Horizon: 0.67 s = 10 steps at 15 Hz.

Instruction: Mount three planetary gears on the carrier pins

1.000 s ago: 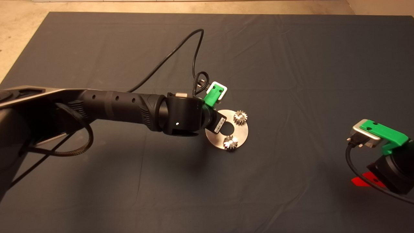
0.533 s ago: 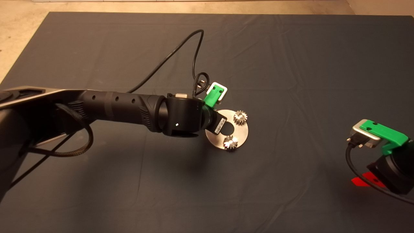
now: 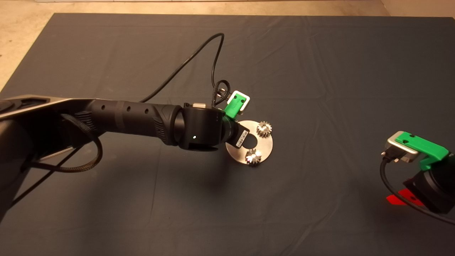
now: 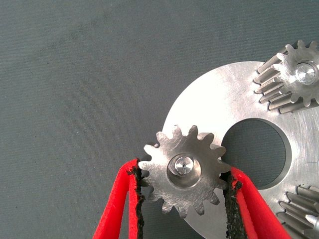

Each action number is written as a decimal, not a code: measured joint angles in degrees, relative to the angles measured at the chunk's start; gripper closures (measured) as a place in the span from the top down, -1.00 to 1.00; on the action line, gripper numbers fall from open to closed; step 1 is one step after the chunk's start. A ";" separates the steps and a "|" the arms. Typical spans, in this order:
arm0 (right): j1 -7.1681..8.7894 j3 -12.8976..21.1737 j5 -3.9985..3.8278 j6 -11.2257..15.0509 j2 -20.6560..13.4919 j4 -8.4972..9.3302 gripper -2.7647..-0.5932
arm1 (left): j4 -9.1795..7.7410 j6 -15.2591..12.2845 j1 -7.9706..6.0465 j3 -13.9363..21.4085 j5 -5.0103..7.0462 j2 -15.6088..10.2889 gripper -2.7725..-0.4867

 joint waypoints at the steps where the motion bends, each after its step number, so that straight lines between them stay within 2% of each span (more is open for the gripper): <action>1: 0.00 0.00 0.00 0.00 0.00 0.00 -0.19 | 0.00 -0.02 0.02 0.05 0.00 0.00 -0.75; 4: 0.00 0.00 0.00 -0.02 0.00 0.00 -0.19 | 0.41 -0.04 0.77 0.60 0.09 -0.11 -0.75; 10: 0.00 0.00 0.00 -0.02 0.02 0.00 -0.19 | 0.46 -0.89 0.79 0.66 0.06 -0.15 -0.76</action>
